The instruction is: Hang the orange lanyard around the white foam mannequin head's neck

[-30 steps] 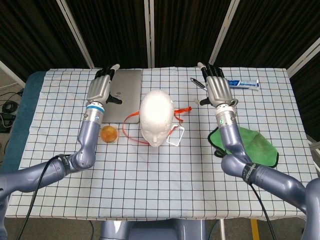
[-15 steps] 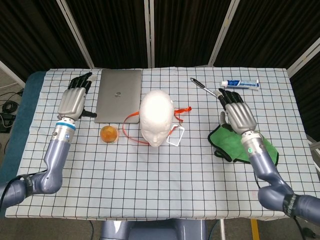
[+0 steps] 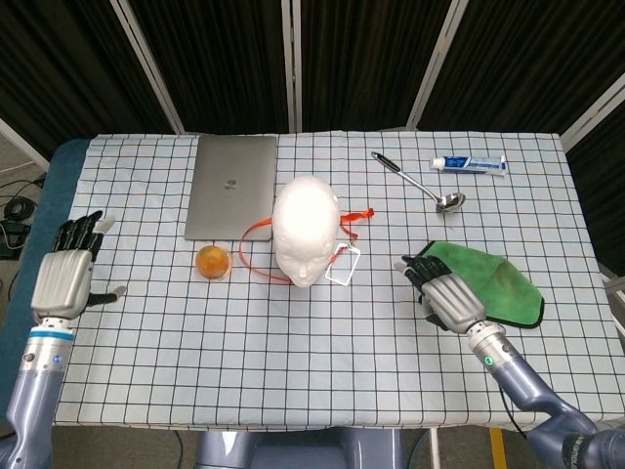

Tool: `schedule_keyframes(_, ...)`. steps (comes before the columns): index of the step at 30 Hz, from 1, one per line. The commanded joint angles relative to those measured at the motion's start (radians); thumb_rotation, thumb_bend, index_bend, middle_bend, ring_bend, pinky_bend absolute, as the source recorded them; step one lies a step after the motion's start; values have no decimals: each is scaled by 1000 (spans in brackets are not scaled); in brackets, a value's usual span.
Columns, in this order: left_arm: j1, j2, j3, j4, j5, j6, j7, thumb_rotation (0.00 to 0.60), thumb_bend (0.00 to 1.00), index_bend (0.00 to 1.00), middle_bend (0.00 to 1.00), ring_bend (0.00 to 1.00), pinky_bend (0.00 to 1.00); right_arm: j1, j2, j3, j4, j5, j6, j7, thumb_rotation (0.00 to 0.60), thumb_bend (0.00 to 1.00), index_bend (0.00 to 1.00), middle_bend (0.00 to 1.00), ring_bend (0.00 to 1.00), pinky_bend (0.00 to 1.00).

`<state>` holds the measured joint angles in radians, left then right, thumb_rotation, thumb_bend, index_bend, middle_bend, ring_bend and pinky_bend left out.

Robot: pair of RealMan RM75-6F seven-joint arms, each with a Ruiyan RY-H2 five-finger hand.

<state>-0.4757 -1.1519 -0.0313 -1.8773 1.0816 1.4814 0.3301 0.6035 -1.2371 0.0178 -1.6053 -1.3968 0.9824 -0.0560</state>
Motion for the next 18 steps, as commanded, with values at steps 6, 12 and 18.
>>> schedule_keyframes(6, 108, -53, 45, 4, 70, 114, 63, 600, 63, 0, 0, 0, 0, 67, -206, 30, 99, 29, -90, -112, 600, 1000, 52, 66, 0, 34)
schedule_keyframes(12, 124, -60, 27, 9, 80, 106, 77, 600, 63, 0, 0, 0, 0, 111, -304, 62, 162, 86, -152, -137, 600, 1000, 58, 74, 0, 46)
schedule_keyframes(18, 133, -55, 5, 24, 73, 66, 55, 600, 64, 0, 0, 0, 0, 148, -367, 95, 220, 155, -198, -163, 600, 1000, 58, 77, 15, 103)
